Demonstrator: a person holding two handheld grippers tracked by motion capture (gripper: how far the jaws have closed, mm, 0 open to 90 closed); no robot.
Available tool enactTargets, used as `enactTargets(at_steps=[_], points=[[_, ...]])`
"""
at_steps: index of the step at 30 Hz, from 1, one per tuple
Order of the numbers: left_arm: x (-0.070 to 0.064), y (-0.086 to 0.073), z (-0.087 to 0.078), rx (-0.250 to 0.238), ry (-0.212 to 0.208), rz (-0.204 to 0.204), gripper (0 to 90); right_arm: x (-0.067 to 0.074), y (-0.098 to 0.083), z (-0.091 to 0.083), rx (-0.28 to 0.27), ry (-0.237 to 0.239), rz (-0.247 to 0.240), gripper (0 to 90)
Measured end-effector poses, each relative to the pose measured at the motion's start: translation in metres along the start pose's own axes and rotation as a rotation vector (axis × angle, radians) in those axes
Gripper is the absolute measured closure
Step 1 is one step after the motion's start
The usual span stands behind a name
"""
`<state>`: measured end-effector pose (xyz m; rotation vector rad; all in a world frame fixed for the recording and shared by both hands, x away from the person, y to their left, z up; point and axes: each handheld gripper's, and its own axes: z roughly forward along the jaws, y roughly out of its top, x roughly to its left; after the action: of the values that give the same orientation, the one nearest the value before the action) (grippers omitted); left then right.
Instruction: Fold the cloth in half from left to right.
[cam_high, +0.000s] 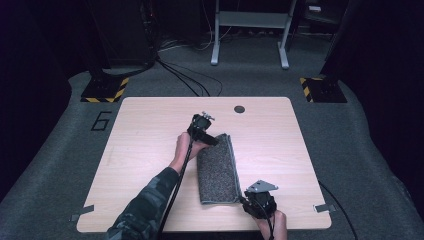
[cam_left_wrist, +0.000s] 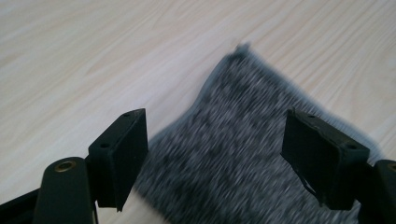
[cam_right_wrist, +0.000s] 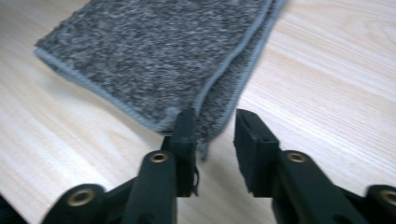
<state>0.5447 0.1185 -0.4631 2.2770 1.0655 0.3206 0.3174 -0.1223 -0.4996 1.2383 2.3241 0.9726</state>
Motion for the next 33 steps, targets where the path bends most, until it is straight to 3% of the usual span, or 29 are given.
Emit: enactTargets(at_steps=[8, 11, 12, 13, 14, 15, 17, 18, 24, 31, 33], points=[[0.014, -0.038, -0.004, 0.061, 0.059, -0.006, 22.0, -0.007, 0.009, 0.004, -0.026, 0.009, 0.036, 57.1], [0.018, -0.043, 0.002, 0.080, 0.077, -0.007, 22.1, -0.007, 0.010, 0.011, -0.002, 0.020, 0.002, 57.7], [0.019, -0.043, 0.004, 0.084, 0.088, -0.002, 22.2, -0.005, 0.011, 0.014, 0.006, 0.020, 0.013, 57.7], [0.020, -0.043, 0.006, 0.089, 0.096, 0.000, 22.3, -0.005, 0.010, 0.017, 0.017, 0.023, -0.012, 57.7], [0.021, -0.043, 0.008, 0.092, 0.108, 0.009, 22.5, -0.002, 0.010, 0.019, 0.035, 0.020, 0.011, 57.8], [0.022, -0.043, 0.010, 0.092, 0.120, 0.010, 22.4, -0.003, 0.009, 0.022, 0.040, 0.010, -0.018, 58.0], [0.024, -0.044, 0.014, 0.094, 0.119, 0.005, 22.1, -0.002, 0.007, 0.025, 0.055, 0.006, -0.015, 58.2], [0.026, -0.043, 0.015, 0.090, 0.119, 0.004, 21.0, -0.001, 0.006, 0.025, 0.056, 0.005, -0.001, 58.3], [0.032, -0.035, 0.021, 0.081, 0.142, 0.015, 20.4, -0.003, 0.009, 0.028, 0.051, -0.009, -0.016, 58.2], [0.044, -0.028, 0.028, 0.083, 0.119, 0.001, 17.8, -0.002, 0.009, 0.029, 0.045, -0.015, -0.008, 57.7], [0.045, -0.029, 0.027, 0.070, 0.111, -0.014, 18.2, -0.004, 0.010, 0.030, 0.047, -0.006, -0.001, 51.8]])
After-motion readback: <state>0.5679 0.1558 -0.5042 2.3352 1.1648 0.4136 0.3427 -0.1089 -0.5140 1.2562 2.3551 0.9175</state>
